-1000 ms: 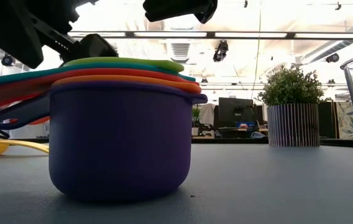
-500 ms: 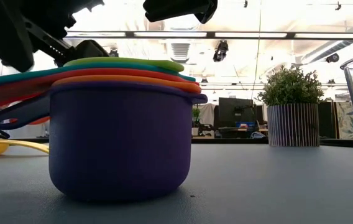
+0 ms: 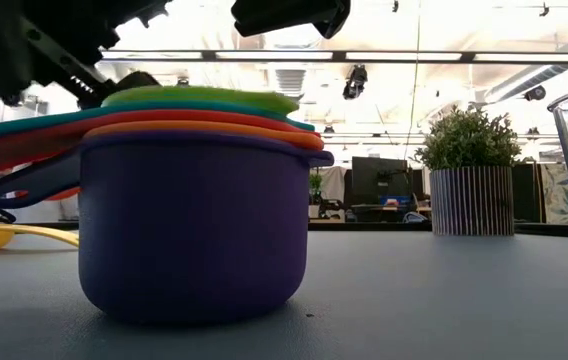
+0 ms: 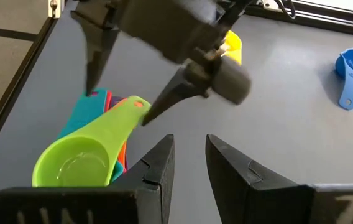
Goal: Nest measuring cups in basket
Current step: Stack the light green measuring cup on top of the light blue measuring cup
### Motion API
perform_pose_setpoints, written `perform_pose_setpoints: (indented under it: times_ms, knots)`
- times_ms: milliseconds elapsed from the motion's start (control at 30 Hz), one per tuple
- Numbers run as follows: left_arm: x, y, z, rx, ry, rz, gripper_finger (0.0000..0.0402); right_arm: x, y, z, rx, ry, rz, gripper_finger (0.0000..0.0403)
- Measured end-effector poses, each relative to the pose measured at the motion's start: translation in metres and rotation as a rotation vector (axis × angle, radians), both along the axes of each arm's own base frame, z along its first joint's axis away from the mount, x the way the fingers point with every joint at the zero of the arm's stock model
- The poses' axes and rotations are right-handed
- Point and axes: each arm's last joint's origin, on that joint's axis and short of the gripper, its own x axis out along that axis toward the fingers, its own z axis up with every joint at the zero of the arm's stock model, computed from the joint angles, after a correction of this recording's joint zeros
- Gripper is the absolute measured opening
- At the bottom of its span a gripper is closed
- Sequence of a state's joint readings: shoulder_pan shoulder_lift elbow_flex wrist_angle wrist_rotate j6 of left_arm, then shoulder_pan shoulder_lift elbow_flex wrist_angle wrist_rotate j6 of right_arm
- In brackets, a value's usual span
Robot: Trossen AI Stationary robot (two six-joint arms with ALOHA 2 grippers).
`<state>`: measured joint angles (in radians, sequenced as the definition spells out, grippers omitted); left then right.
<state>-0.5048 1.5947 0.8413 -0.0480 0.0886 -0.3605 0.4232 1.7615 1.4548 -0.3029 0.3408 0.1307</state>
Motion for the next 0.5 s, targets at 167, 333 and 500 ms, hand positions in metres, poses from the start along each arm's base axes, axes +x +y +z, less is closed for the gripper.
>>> perform_pose_setpoints:
  times_ms: [167, 333, 500]
  knots:
    - [0.004, -0.009, -0.013, -0.066, 0.042, -0.054, 0.0282, 0.000, 0.000, 0.000, 0.000, 0.000, 0.000, 0.0082]
    - [0.007, -0.015, -0.010, -0.094, 0.045, -0.088, 0.0282, 0.000, 0.000, 0.000, -0.001, 0.002, -0.001, 0.0082]
    - [0.010, -0.018, -0.002, -0.099, 0.025, -0.087, 0.0282, 0.000, 0.000, -0.001, 0.002, 0.006, -0.004, 0.0082]
